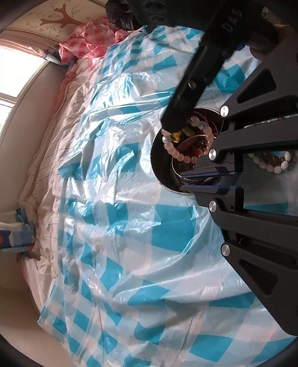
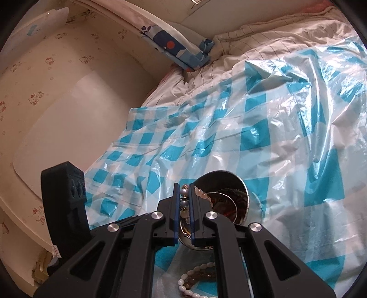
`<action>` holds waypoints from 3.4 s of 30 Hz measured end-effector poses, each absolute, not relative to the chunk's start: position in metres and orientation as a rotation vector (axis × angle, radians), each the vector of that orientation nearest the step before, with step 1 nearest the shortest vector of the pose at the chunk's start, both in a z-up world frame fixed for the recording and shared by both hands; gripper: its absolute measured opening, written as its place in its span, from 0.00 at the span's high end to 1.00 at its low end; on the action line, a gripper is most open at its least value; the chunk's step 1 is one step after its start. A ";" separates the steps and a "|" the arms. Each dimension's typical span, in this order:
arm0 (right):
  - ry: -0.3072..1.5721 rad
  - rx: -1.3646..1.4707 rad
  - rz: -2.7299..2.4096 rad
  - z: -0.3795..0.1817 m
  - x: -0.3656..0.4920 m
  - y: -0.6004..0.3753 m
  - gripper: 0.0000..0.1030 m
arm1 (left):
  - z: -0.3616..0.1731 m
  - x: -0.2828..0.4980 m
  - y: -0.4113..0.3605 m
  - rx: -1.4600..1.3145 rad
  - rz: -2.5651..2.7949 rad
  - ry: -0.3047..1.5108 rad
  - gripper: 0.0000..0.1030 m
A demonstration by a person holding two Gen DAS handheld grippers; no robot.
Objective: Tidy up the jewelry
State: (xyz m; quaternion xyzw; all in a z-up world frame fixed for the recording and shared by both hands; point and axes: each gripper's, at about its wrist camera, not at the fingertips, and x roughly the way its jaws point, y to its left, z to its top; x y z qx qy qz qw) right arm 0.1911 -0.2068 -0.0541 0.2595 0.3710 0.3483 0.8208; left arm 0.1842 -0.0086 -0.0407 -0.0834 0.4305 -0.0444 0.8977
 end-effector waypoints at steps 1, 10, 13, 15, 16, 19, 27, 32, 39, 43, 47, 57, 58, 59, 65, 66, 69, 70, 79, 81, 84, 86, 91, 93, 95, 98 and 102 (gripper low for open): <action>0.798 0.551 0.743 -0.055 0.192 -0.205 0.92 | -0.039 0.183 -0.007 -0.175 -0.092 0.888 0.94; 0.832 0.372 0.607 -0.058 0.191 -0.192 0.84 | -0.033 0.182 0.005 -0.212 -0.073 0.863 0.94; 0.794 0.269 0.531 -0.052 0.187 -0.188 0.77 | -0.033 0.183 0.009 -0.221 -0.060 0.863 0.94; 0.760 0.233 0.495 -0.046 0.184 -0.188 0.74 | -0.033 0.183 0.011 -0.223 -0.053 0.863 0.94; 0.749 0.226 0.484 -0.045 0.183 -0.190 0.74 | -0.033 0.184 0.012 -0.222 -0.050 0.864 0.94; 0.729 0.212 0.435 -0.042 0.184 -0.197 0.72 | -0.033 0.185 0.012 -0.218 -0.046 0.866 0.94; 0.742 0.298 0.356 -0.044 0.191 -0.230 0.68 | -0.034 0.178 0.008 -0.182 -0.043 0.873 0.94; 0.770 0.325 0.372 -0.045 0.181 -0.239 0.65 | -0.036 0.158 0.009 -0.165 -0.062 0.900 0.91; 0.895 0.239 0.424 -0.055 0.150 -0.235 0.58 | -0.051 0.132 0.000 -0.141 -0.109 0.981 0.88; 0.964 0.144 0.431 -0.068 0.129 -0.224 0.58 | -0.058 0.126 -0.014 -0.100 -0.127 1.002 0.87; 0.967 0.118 0.431 -0.070 0.116 -0.224 0.51 | -0.060 0.122 -0.021 -0.075 -0.126 1.008 0.85; 1.001 0.065 0.418 -0.079 0.107 -0.218 0.47 | -0.068 0.123 -0.028 -0.034 -0.110 1.029 0.79; 1.003 0.059 0.417 -0.080 0.107 -0.217 0.47 | -0.069 0.123 -0.029 -0.027 -0.108 1.030 0.78; 1.004 0.052 0.414 -0.080 0.107 -0.216 0.46 | -0.069 0.123 -0.031 -0.016 -0.106 1.030 0.77; 1.019 0.005 0.401 -0.085 0.106 -0.212 0.41 | -0.072 0.121 -0.037 0.068 -0.086 1.031 0.75; 1.019 0.000 0.398 -0.085 0.106 -0.212 0.40 | -0.073 0.119 -0.037 0.106 -0.062 1.032 0.76; 1.018 -0.003 0.394 -0.085 0.104 -0.213 0.39 | -0.074 0.115 -0.035 0.150 -0.031 1.031 0.76; 1.016 -0.006 0.389 -0.085 0.103 -0.213 0.39 | -0.071 0.114 -0.032 0.140 -0.018 1.027 0.76; 0.993 -0.041 0.416 -0.083 0.100 -0.202 0.35 | -0.066 0.113 -0.036 0.068 -0.098 0.997 0.69; 0.997 -0.074 0.411 -0.086 0.101 -0.196 0.34 | -0.072 0.113 -0.040 0.118 -0.077 1.016 0.69; 1.003 -0.090 0.397 -0.087 0.100 -0.197 0.31 | -0.072 0.110 -0.037 0.180 0.009 1.008 0.67; 1.000 -0.125 0.349 -0.085 0.099 -0.200 0.31 | -0.071 0.110 -0.028 0.202 0.074 1.006 0.67; 0.971 -0.128 0.326 -0.079 0.096 -0.207 0.31 | -0.054 0.110 -0.012 0.112 0.058 0.949 0.67; 0.954 -0.112 0.366 -0.076 0.095 -0.205 0.31 | -0.058 0.112 -0.017 0.133 0.043 0.963 0.67; 0.957 -0.106 0.390 -0.077 0.097 -0.200 0.31 | -0.065 0.115 -0.023 0.162 0.038 0.987 0.67; 0.995 -0.082 0.420 -0.085 0.103 -0.196 0.39 | -0.074 0.118 -0.029 0.198 0.043 1.016 0.67; 1.018 -0.046 0.481 -0.088 0.104 -0.192 0.60 | -0.075 0.118 -0.028 0.145 -0.013 1.045 0.93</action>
